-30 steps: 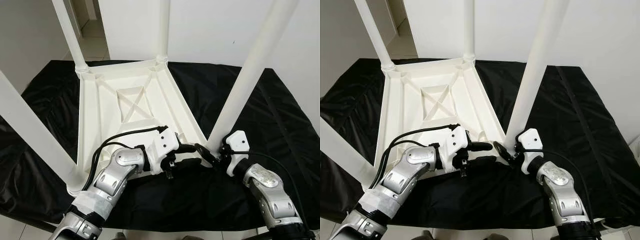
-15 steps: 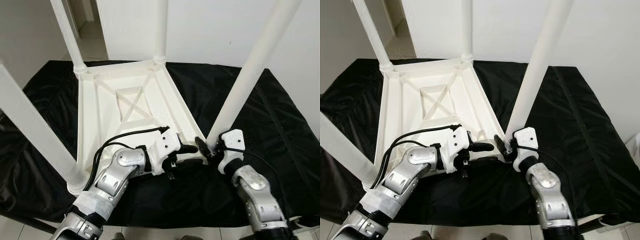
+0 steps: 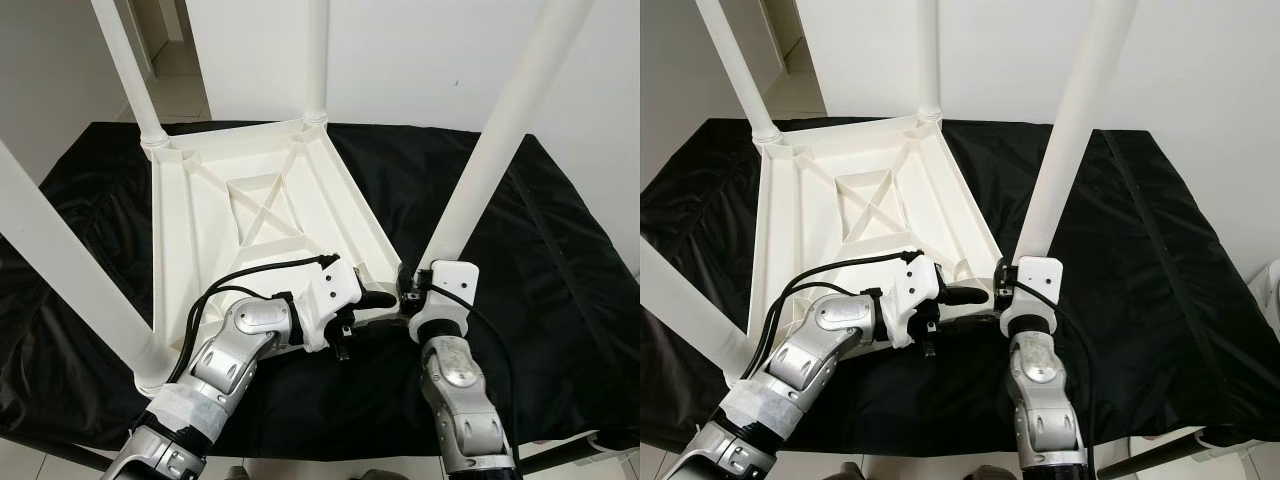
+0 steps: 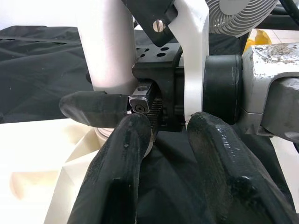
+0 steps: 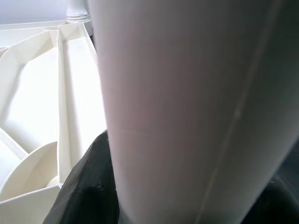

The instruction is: Building children table

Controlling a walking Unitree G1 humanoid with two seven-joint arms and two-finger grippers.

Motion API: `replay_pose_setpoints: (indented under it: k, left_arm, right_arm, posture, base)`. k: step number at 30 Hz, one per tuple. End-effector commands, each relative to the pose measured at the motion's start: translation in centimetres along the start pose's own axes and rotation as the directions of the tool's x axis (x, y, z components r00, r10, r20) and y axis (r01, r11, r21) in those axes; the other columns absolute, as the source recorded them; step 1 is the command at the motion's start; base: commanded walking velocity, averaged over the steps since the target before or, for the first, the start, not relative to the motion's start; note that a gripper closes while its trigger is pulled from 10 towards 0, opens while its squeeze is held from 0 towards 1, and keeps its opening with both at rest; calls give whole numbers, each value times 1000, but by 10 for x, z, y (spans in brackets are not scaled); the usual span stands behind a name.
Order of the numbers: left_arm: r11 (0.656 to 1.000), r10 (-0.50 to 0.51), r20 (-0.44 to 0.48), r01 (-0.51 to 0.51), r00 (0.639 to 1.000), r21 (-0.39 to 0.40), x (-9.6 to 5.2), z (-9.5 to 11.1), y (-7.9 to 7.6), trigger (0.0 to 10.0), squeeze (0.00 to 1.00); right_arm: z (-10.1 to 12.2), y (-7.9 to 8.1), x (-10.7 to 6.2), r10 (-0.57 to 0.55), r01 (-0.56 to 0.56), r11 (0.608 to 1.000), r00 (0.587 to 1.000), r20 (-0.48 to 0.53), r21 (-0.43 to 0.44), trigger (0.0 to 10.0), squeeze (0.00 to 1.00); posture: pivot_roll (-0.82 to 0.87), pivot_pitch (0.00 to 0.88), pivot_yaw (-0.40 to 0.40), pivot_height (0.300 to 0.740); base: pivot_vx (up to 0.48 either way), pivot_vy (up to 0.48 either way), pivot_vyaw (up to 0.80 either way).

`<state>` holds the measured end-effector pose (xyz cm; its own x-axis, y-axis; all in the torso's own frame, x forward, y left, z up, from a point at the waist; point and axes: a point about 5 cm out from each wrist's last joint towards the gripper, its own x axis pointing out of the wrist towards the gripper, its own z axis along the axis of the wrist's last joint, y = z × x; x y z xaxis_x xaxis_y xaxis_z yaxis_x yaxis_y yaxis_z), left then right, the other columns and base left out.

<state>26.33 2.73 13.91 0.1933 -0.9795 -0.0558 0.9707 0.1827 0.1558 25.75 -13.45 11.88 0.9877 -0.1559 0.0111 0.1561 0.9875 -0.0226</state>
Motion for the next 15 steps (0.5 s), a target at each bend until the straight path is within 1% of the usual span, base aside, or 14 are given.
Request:
replay_pose_setpoints:
  k: [1, 3, 4, 5, 7, 8, 10, 11, 12, 13, 14, 15]
  left_arm:
    - [1000, -6, -4, 6, 1000, 7, 1, 1, -1, 10000, 0]
    - [1000, -7, -4, 7, 1000, 7, 1, 1, -1, 10000, 0]
    - [1000, -7, -4, 7, 1000, 8, 1, 0, -1, 10000, 0]
    - [1000, -7, -4, 7, 1000, 8, 1, 0, -1, 10000, 0]
    - [1000, -7, -3, 7, 1000, 9, 1, 1, -1, 10000, 0]
    - [1000, -7, -2, 7, 1000, 9, 2, 1, -1, 10000, 0]
    - [1000, -5, 0, 5, 1000, 10, 2, 1, -2, 10000, 0]
    - [1000, -5, 1, 5, 1000, 11, 2, 1, -2, 10000, 0]
    - [1000, -5, 1, 5, 1000, 11, 2, 1, -2, 10000, 0]
    - [1000, -5, 0, 5, 1000, 12, 1, 1, -2, 10000, 0]
    - [1000, -5, 0, 5, 1000, 12, 1, 1, -2, 10000, 0]
    - [1000, -6, -2, 6, 1000, 13, 1, 0, -2, 10000, 0]
  right_arm:
    - [-9, 5, -2, -28, 29, 999, 998, -64, 26, 10000, 0]
    - [-8, 3, -2, -41, 43, 999, 997, -67, 29, 10000, 0]
    - [-7, 2, -3, -42, 44, 999, 997, -62, 33, 10000, 898]
    - [-5, 3, -4, -23, 26, 999, 999, -49, 45, 10000, 1000]
    - [-4, 4, -5, -9, 11, 999, 999, -39, 53, 10000, 1000]
    - [-1, 4, -6, 13, -12, 998, 1000, -14, 56, 10000, 1000]
    - [0, -1, -11, 75, -75, 997, 997, 21, 25, 10000, 1000]
    - [0, -4, -14, 129, -130, 992, 991, 28, 9, 10000, 1000]
    - [0, -4, -14, 129, -130, 992, 991, 28, 9, 10000, 1000]
    - [1, -11, -19, 238, -237, 971, 971, 33, -21, 10000, 0]
    - [1, -11, -19, 238, -237, 971, 971, 33, -21, 10000, 0]
    - [2, -17, -22, 315, -314, 948, 948, 34, -46, 10000, 0]
  posture:
    - [-89, 0, 25, 740]
    - [-89, 0, 25, 740]
    - [-89, 0, 23, 740]
    - [-88, 0, 19, 740]
    - [-88, 0, 19, 740]
    - [-88, 0, 17, 740]
    - [-86, 0, 15, 740]
    - [-86, 0, 14, 740]
    - [-86, 0, 14, 740]
    - [-89, 0, 14, 740]
    - [-89, 0, 14, 740]
    - [-89, 0, 14, 740]
  base:
    - [0, 0, 0]
    - [0, 0, 0]
    - [0, 0, 0]
    - [0, 0, 0]
    - [0, 0, 0]
    - [0, 0, 0]
    - [0, 0, 0]
    - [0, 0, 0]
    - [0, 0, 0]
    - [0, 0, 0]
    - [0, 0, 0]
    - [0, 0, 0]
